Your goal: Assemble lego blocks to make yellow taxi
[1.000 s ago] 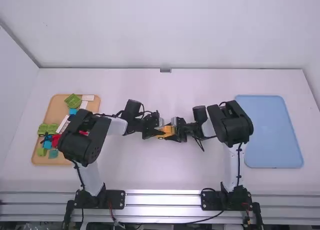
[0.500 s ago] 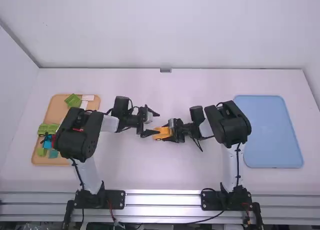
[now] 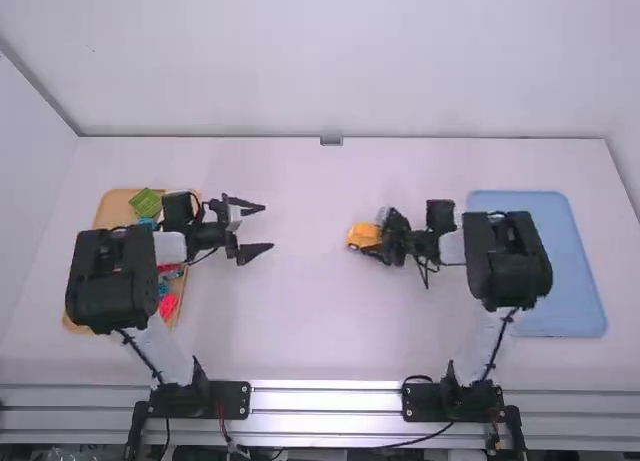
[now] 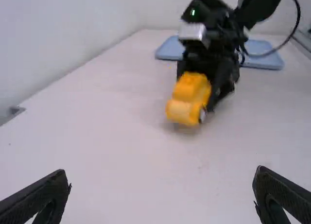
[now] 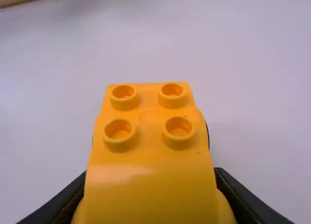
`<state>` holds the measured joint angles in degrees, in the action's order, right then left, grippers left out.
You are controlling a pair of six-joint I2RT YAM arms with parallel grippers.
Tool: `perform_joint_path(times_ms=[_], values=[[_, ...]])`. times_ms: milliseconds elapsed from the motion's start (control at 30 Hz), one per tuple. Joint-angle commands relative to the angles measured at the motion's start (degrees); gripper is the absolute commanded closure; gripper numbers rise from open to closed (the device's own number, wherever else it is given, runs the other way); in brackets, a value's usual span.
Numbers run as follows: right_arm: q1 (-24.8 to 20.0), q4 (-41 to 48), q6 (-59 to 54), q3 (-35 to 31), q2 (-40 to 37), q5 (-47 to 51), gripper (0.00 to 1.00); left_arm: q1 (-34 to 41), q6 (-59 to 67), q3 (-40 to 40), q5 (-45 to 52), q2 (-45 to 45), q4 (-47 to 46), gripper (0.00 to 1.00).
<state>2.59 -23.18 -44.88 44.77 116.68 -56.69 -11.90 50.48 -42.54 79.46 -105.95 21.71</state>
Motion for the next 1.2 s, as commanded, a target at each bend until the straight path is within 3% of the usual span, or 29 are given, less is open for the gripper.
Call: perform_joint_path(times_ms=[0, 133, 200, 233, 267, 467, 500, 633, 733, 867, 1000, 1167], values=[[-4.2, 4.7, 1.4, 0.2, -8.3, 12.5, 0.69, -0.5, -0.8, 1.8, -0.2, 1.1, 0.0, 0.01], [-10.8, 14.8, 1.4, 0.3, -19.9, 29.4, 0.69, 0.0, -0.8, 2.5, -3.7, 1.1, 0.0, 0.01], [-15.4, 18.6, 1.4, 0.3, -26.2, 38.7, 0.85, 0.0, -0.8, 2.6, -4.0, 1.1, 0.0, 0.01], [-17.6, 19.3, 1.7, 0.3, -28.3, 41.1, 0.86, 0.0, -0.8, 2.5, -3.9, 1.1, 0.0, 0.01], [-18.4, 19.4, 2.0, 0.3, -28.9, 41.7, 0.86, 0.0, -0.8, 2.5, -3.9, 1.1, 0.0, 0.01], [-33.2, 15.8, 9.7, 0.3, -30.3, 39.8, 0.72, -0.3, -0.8, 2.6, -4.2, 1.1, 0.3, 0.01], [-33.6, 15.7, 10.0, 0.3, -30.2, 39.6, 0.72, -0.3, -0.8, 2.6, -4.2, 1.1, 0.3, 0.01], [-40.3, 11.0, 17.9, 0.3, -24.3, 36.6, 0.67, 0.7, -13.2, 2.6, -14.4, 1.1, 4.9, 0.01], [-42.4, 6.8, 22.3, 0.3, -18.7, 36.6, 0.66, 2.0, -27.0, 2.6, -25.3, 1.1, 9.1, 0.01], [-43.1, 5.6, 24.9, 0.3, -14.9, 39.2, 0.64, 3.3, -34.5, 2.5, -31.8, 1.3, 11.5, 0.01], [-41.7, 7.0, 25.6, 0.3, -13.4, 44.1, 0.61, 5.0, -39.4, 2.6, -39.0, 3.2, 11.4, 0.01], [-39.4, 9.8, 25.4, 0.3, -14.1, 51.8, 0.50, 7.2, -45.1, 2.5, -51.0, 8.2, 6.7, 0.01]])
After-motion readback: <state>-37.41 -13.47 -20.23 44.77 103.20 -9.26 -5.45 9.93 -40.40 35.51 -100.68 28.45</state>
